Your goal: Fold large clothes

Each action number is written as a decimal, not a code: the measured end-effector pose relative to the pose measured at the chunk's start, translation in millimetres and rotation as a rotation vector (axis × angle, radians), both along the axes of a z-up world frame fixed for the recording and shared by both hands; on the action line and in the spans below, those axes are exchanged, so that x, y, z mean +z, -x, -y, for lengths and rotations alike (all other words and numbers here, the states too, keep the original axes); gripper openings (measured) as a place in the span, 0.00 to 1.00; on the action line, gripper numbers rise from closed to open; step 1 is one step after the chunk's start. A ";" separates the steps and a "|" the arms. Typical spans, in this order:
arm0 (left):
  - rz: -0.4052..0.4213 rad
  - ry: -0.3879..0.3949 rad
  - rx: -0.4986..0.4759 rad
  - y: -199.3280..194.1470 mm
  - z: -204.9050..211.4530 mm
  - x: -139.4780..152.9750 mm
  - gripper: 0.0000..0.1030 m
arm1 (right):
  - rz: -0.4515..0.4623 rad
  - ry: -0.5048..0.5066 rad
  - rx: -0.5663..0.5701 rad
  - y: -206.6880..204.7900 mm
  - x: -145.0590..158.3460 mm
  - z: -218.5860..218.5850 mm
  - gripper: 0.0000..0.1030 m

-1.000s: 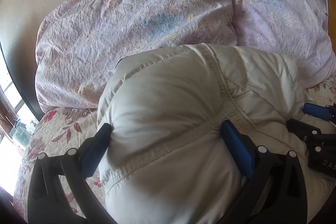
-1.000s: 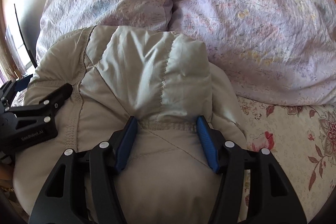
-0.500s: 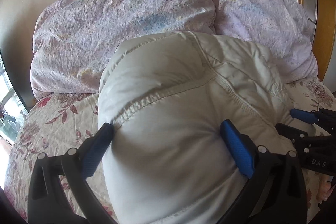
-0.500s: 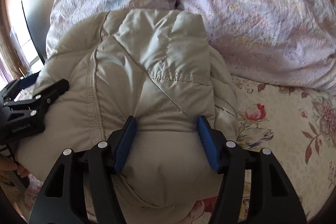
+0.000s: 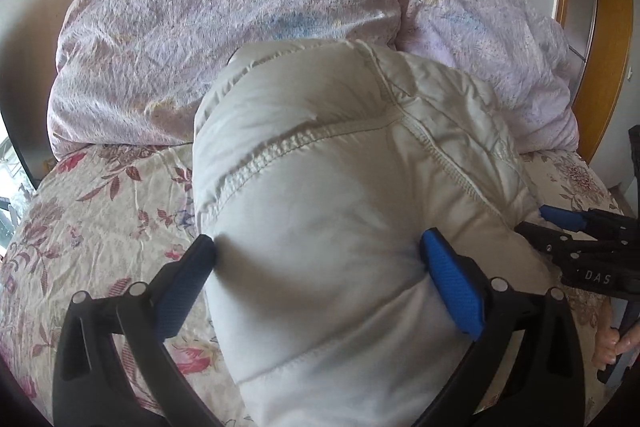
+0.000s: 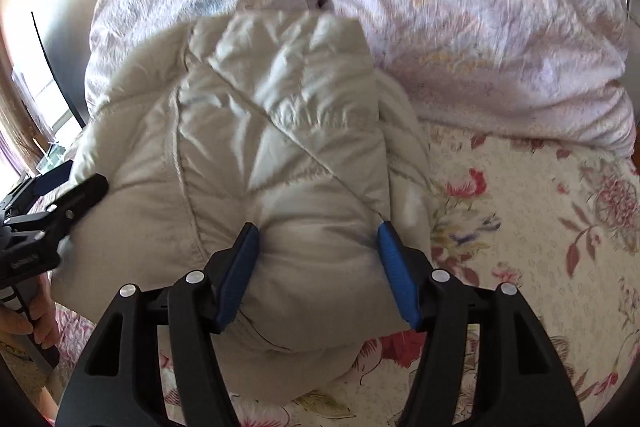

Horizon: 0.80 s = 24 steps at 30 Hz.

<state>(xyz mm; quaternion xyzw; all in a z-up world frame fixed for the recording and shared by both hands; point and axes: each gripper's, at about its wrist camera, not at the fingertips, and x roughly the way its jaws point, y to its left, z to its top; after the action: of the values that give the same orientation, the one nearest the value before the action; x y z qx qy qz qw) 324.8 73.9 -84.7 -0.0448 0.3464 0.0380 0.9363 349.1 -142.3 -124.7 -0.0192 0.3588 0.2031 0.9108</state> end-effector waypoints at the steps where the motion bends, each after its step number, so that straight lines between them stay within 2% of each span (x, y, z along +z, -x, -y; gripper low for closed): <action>1: 0.004 -0.012 0.013 -1.0 2.4 -3.1 0.98 | -0.015 -0.008 -0.008 -4.3 -5.0 -0.1 0.66; 3: 0.016 -0.071 0.026 -1.7 10.8 -4.7 0.98 | -0.027 -0.009 -0.028 -10.1 -7.6 -1.6 0.68; 4: 0.015 -0.074 0.030 -0.4 11.1 -2.8 0.98 | -0.031 -0.009 -0.036 -10.8 -6.7 -1.7 0.69; 6: 0.006 -0.038 0.022 5.5 6.3 2.2 0.98 | -0.023 -0.012 -0.050 -5.6 -1.4 1.0 0.72; 9: -0.001 0.022 0.006 21.3 -0.7 9.8 0.98 | -0.007 -0.027 -0.086 7.8 7.0 13.0 0.88; 13: -0.010 0.032 -0.004 46.2 -1.3 17.9 0.98 | -0.013 -0.128 -0.104 27.8 13.9 31.6 0.96; 16: -0.022 0.015 0.006 65.2 0.2 20.2 0.98 | -0.011 -0.128 -0.120 44.9 18.5 35.7 0.96; 24: -0.012 0.069 0.020 113.4 0.8 23.1 0.98 | 0.053 -0.101 -0.116 97.7 28.8 30.3 0.99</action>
<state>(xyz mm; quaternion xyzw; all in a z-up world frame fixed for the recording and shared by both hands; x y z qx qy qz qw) 211.4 73.1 -61.6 -0.0804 0.3526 0.0355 0.9316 251.4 -172.6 -96.0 0.0422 0.3243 0.1671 0.9301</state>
